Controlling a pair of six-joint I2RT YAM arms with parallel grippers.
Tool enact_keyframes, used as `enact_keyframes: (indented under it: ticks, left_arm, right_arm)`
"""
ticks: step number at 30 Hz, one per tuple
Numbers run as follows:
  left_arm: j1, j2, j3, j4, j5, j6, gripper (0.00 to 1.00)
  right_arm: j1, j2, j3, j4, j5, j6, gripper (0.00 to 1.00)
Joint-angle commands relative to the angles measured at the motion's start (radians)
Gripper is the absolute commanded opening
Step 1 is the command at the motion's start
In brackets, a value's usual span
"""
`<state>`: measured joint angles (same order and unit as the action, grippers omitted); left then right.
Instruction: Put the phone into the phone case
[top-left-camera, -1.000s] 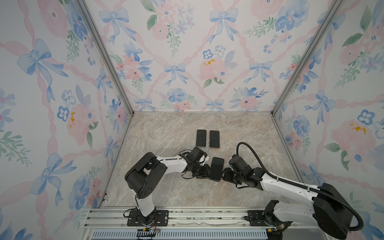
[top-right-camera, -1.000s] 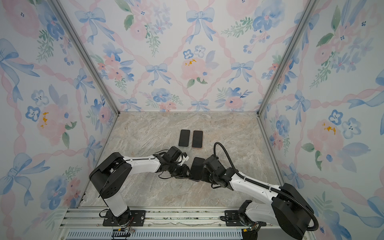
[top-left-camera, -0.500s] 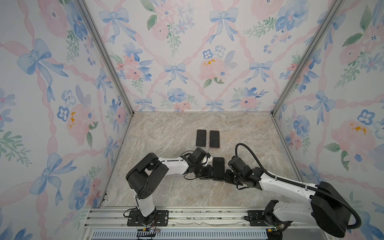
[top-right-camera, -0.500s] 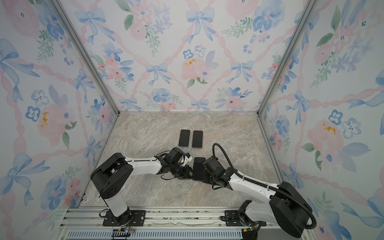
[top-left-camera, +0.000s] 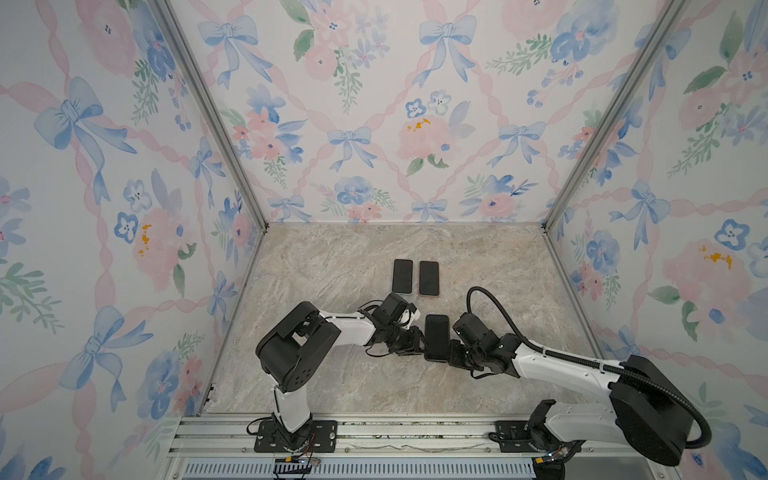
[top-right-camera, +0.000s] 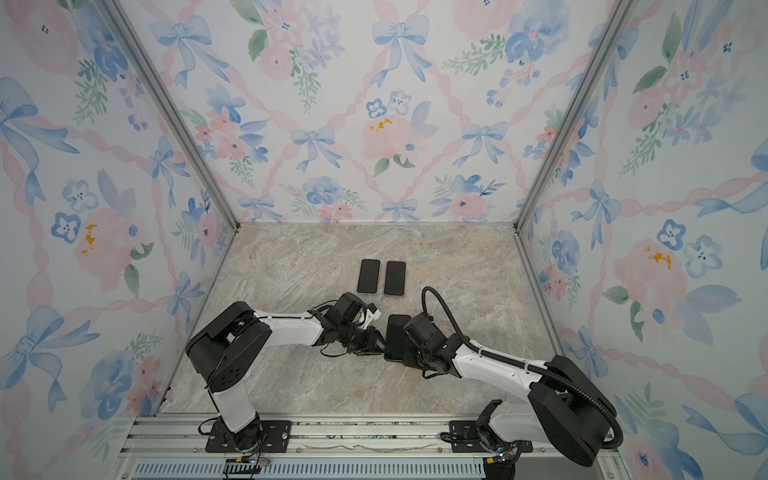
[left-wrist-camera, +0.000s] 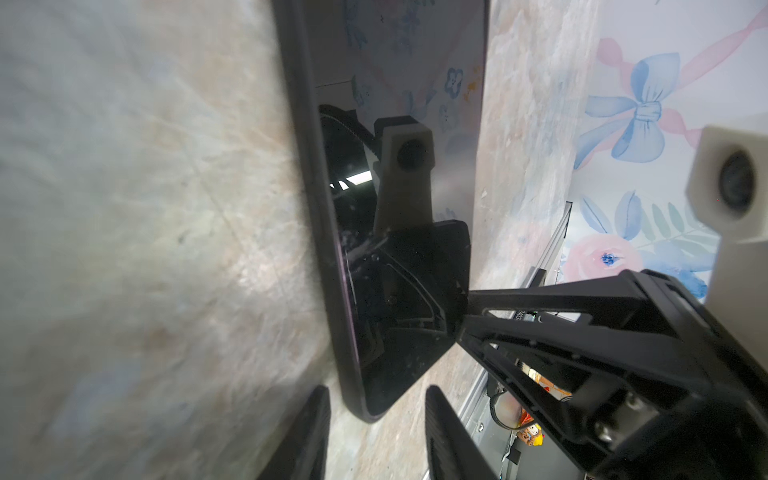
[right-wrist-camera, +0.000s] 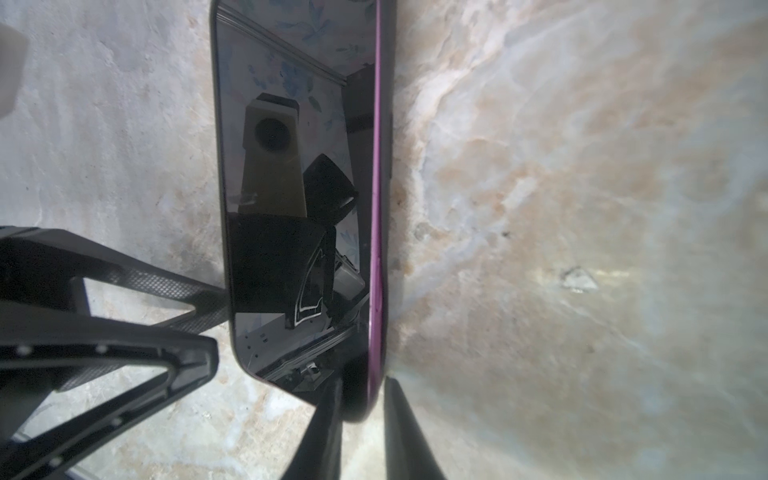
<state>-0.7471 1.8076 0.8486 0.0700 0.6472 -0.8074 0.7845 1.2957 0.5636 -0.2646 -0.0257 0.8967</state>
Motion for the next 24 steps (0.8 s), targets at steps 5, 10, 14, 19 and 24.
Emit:
enact_keyframes:
  ticks: [5, 10, 14, 19, 24]
  left_arm:
    - [-0.023, 0.029, -0.023, 0.044, 0.026, -0.029, 0.39]
    - [-0.026, 0.027, -0.031, 0.066, 0.032, -0.041, 0.38]
    - [-0.031, 0.027, -0.031, 0.071, 0.037, -0.046, 0.37]
    - [-0.032, 0.029, -0.029, 0.076, 0.041, -0.050, 0.37]
    - [-0.037, 0.036, -0.026, 0.091, 0.047, -0.056, 0.37]
  right_arm:
    - [0.010, 0.043, 0.028, 0.023, -0.018, -0.008, 0.18]
    - [0.023, 0.073, 0.023, 0.057, -0.038, 0.005, 0.15]
    - [0.035, 0.102, 0.024, 0.076, -0.048, 0.013, 0.14]
    - [0.045, 0.136, 0.018, 0.102, -0.059, 0.023, 0.13]
    - [0.053, 0.168, 0.010, 0.134, -0.074, 0.037, 0.11]
